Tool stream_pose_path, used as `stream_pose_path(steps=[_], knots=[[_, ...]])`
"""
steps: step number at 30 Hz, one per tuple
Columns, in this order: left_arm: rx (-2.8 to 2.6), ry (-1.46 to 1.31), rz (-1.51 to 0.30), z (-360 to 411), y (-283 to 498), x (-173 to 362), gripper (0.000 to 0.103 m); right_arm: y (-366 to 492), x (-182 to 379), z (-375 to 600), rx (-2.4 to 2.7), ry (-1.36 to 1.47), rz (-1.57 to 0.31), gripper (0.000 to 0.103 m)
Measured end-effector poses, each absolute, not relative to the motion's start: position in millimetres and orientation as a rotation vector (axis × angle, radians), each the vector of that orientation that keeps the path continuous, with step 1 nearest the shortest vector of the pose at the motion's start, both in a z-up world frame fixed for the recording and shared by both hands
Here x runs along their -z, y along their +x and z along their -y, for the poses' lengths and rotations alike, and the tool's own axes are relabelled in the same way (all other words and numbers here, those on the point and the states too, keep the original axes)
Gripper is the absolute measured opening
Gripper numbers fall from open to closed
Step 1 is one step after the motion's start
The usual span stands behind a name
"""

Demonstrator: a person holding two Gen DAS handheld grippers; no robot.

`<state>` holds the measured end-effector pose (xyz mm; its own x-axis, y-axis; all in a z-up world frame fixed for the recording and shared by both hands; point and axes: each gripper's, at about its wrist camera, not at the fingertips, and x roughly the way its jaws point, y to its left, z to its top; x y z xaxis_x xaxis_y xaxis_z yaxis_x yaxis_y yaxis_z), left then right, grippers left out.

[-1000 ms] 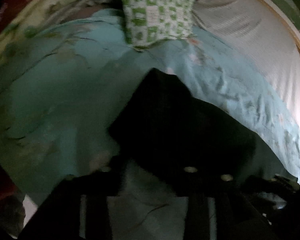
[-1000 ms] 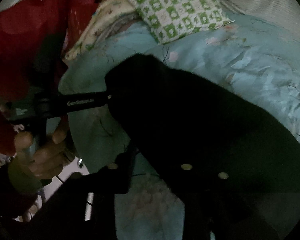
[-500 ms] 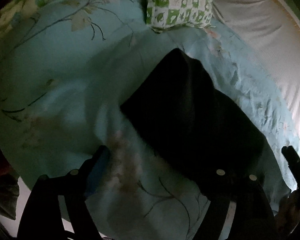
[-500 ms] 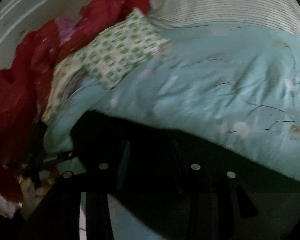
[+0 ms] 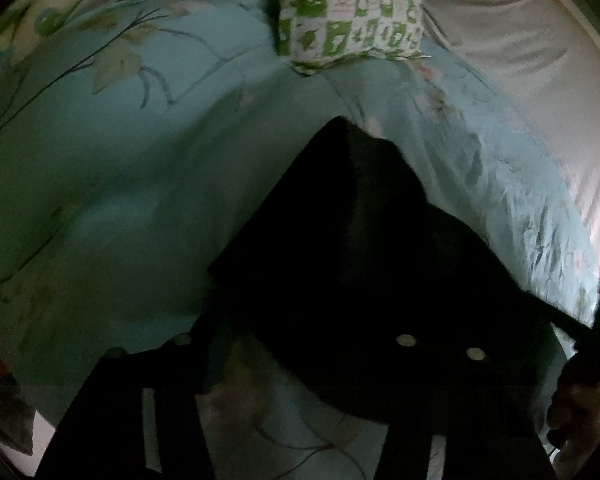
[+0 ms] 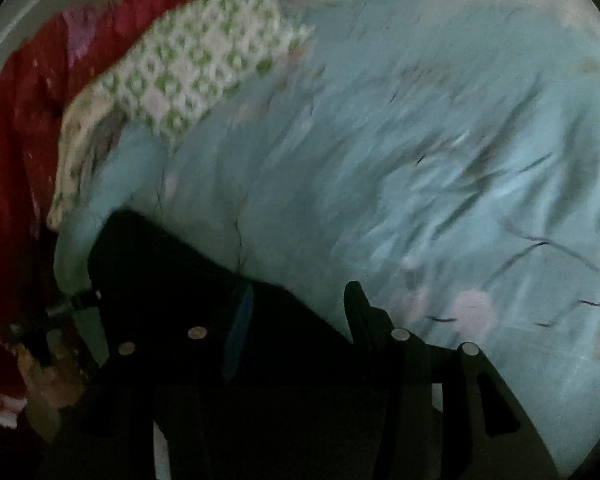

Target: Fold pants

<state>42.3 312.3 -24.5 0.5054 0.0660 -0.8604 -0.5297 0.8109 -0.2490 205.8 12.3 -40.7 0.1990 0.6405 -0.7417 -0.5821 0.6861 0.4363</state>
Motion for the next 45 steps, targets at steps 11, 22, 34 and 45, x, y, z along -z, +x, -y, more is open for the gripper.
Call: stream_pose_path(steps=[11, 22, 34, 45], knots=[[-0.214, -0.472, -0.759, -302, 14, -28, 0.018, 170, 16, -12, -0.871, -0.038, -0.973, 0.016], [-0.195, -0.401, -0.757, -313, 26, -18, 0.018, 139, 8, -10, -0.684, -0.021, -0.760, 0.012], [-0.318, -0.227, -0.859, -307, 27, 4, 0.044, 135, 13, 12, -0.591, 0.118, -0.789, 0.035], [-0.151, -0.110, -0.740, -241, -9, -48, 0.063, 51, -8, 117, -0.507, 0.268, -0.707, 0.040]])
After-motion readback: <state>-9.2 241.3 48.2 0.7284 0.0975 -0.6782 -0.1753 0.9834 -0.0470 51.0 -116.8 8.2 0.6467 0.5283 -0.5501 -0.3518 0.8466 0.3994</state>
